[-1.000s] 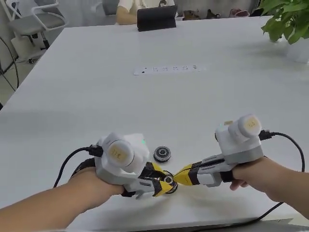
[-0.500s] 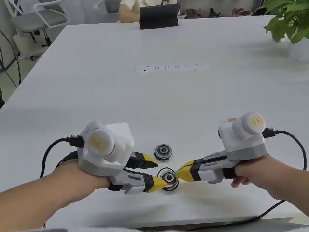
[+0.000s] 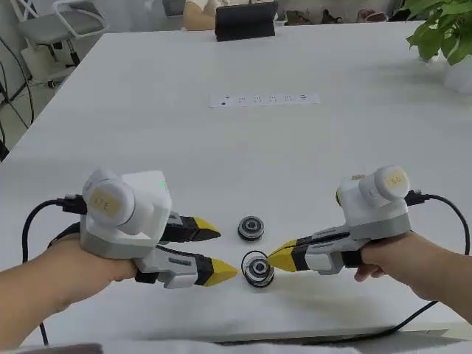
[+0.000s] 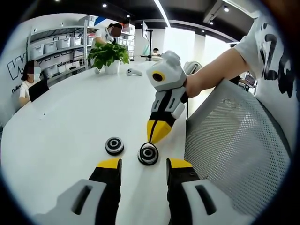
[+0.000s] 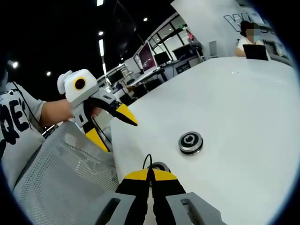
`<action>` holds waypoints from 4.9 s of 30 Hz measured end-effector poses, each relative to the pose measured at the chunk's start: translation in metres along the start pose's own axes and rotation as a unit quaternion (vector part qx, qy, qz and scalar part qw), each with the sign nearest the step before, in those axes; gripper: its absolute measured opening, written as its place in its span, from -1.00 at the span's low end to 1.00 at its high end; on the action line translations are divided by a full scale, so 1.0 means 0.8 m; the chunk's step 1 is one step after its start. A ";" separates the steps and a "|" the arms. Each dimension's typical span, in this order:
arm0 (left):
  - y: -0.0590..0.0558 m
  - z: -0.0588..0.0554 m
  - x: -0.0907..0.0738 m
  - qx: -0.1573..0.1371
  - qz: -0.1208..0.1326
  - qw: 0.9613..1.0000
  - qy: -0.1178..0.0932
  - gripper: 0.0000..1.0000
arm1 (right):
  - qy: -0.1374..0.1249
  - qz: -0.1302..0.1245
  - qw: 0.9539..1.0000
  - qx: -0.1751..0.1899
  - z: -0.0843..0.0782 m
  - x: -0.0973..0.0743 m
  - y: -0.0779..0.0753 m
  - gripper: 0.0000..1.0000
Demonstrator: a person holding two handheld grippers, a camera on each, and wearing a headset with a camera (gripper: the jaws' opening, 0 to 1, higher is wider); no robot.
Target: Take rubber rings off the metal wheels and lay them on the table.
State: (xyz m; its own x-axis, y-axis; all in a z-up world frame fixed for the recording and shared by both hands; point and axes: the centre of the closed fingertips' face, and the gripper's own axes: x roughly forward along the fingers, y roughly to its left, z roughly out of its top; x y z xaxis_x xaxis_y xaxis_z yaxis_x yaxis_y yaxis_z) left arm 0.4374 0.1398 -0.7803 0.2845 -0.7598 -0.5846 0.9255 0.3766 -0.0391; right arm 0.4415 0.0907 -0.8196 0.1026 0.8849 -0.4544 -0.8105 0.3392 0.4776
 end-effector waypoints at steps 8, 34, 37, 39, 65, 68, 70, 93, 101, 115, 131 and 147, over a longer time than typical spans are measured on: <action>0.001 -0.003 -0.015 -0.004 0.009 1.000 -0.006 -0.25 | -0.001 0.003 1.000 -0.001 0.005 0.001 0.009 -1.00; 0.010 -0.021 -0.046 -0.017 0.035 0.999 -0.011 -0.08 | 0.004 0.017 1.000 -0.013 0.026 0.031 0.021 -1.00; 0.012 -0.023 -0.049 -0.019 0.039 0.999 -0.012 -0.08 | 0.008 0.017 1.000 -0.017 0.027 0.039 0.022 -1.00; 0.013 -0.024 -0.051 -0.022 0.041 0.999 -0.013 -0.08 | 0.009 0.017 1.000 -0.020 0.027 0.042 0.018 -1.00; 0.016 -0.036 -0.049 -0.030 0.044 0.999 -0.004 -0.08 | 0.030 -0.019 0.999 -0.040 0.014 0.071 -0.007 -1.00; 0.016 -0.035 -0.047 -0.031 0.043 0.999 -0.004 -0.08 | 0.034 -0.024 0.998 -0.048 0.010 0.070 -0.008 -0.95; 0.016 -0.035 -0.047 -0.031 0.043 0.999 -0.004 -0.08 | 0.034 -0.024 0.998 -0.050 0.010 0.070 -0.008 -0.93; 0.016 -0.024 -0.038 -0.024 0.034 0.999 -0.001 -0.08 | 0.002 -0.017 0.999 -0.050 0.036 0.042 0.000 -0.54; 0.015 -0.017 -0.029 -0.020 0.025 0.999 0.001 -0.09 | 0.001 -0.021 0.998 -0.056 0.032 0.025 -0.002 -0.49; 0.015 -0.002 -0.010 -0.010 0.011 1.000 0.001 -0.10 | -0.003 -0.024 0.998 -0.055 0.024 0.005 -0.005 -0.42; 0.013 -0.006 0.018 -0.002 -0.009 1.000 0.016 -0.13 | 0.019 -0.030 0.997 -0.073 0.000 -0.006 -0.009 -0.41; 0.002 -0.022 0.043 0.006 -0.035 0.998 0.045 -0.19 | 0.055 -0.030 0.992 -0.112 -0.026 -0.002 -0.017 -0.46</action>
State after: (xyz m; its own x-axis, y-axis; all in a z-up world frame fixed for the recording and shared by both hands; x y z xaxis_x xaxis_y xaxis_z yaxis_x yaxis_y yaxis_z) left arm 0.4443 0.1236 -0.8144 0.1959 -0.7336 -0.6507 0.9457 0.3169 -0.0726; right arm 0.4406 0.0779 -0.8412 0.1013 0.8212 -0.5616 -0.9137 0.3001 0.2740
